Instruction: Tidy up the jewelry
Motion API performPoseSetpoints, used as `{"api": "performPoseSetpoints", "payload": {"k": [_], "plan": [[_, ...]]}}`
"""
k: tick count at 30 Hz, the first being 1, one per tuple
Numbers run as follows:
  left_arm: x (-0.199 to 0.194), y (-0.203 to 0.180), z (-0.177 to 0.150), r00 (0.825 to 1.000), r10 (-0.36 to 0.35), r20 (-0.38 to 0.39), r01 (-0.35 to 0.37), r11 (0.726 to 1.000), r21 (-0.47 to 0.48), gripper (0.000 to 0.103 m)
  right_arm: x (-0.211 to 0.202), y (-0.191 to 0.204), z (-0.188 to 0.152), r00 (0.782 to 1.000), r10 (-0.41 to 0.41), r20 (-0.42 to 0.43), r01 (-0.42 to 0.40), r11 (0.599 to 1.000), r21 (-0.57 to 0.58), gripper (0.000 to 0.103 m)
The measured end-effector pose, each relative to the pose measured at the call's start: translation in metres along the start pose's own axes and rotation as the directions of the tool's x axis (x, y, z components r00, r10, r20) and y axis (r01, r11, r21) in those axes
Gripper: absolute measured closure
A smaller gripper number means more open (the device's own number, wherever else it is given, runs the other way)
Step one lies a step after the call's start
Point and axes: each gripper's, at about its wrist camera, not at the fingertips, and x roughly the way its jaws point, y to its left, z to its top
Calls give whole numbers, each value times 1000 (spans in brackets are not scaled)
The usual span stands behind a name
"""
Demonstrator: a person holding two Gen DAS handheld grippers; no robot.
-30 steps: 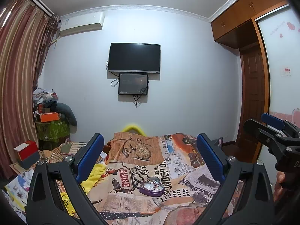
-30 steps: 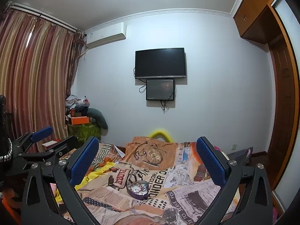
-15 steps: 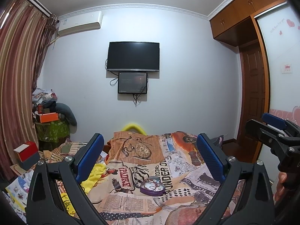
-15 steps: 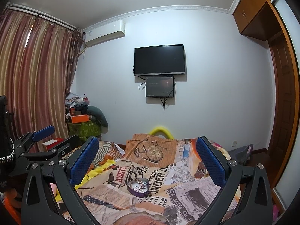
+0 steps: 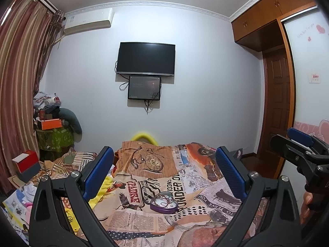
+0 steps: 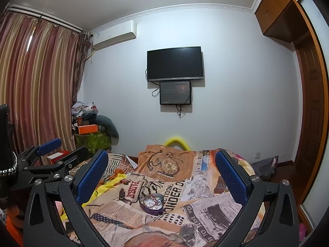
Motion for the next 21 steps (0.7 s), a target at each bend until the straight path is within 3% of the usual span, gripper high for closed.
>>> {"api": "performPoseSetpoints", "payload": {"k": [21], "plan": [[3, 4, -1, 999, -37, -12, 36, 999, -14, 3, 2, -2, -1, 1000, -7, 2, 7, 1000, 7, 0]]}}
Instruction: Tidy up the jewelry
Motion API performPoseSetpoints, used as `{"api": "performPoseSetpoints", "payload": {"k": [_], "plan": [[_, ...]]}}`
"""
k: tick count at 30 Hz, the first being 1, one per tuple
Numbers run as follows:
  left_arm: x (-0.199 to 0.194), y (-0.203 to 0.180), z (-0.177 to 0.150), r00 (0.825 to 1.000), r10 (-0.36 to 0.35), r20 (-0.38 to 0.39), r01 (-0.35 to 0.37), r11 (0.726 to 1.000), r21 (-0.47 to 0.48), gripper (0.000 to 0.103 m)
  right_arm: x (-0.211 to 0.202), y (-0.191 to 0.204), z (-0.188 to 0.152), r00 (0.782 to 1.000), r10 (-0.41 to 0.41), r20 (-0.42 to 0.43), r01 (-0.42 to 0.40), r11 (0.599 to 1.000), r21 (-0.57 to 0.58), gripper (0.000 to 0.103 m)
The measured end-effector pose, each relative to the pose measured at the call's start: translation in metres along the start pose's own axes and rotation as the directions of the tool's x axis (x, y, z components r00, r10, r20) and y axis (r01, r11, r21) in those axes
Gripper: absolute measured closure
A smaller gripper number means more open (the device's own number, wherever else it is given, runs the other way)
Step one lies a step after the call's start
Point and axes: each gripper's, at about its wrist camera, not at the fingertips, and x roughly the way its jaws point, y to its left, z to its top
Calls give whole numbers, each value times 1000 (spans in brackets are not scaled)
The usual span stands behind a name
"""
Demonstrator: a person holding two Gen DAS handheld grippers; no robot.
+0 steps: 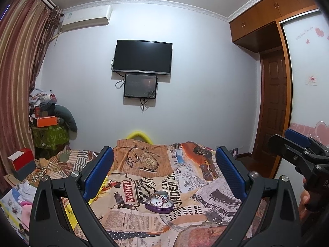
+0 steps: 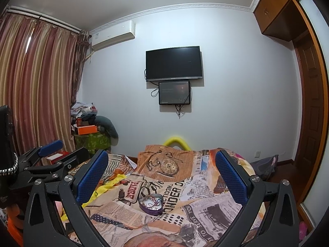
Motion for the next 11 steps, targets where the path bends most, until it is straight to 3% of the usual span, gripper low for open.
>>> {"api": "performPoseSetpoints", "payload": {"k": [11], "plan": [[9, 0, -5, 1000, 0, -7, 0, 1000, 7, 3, 5, -4, -2, 1000, 14, -6, -14, 1000, 21, 0]]}}
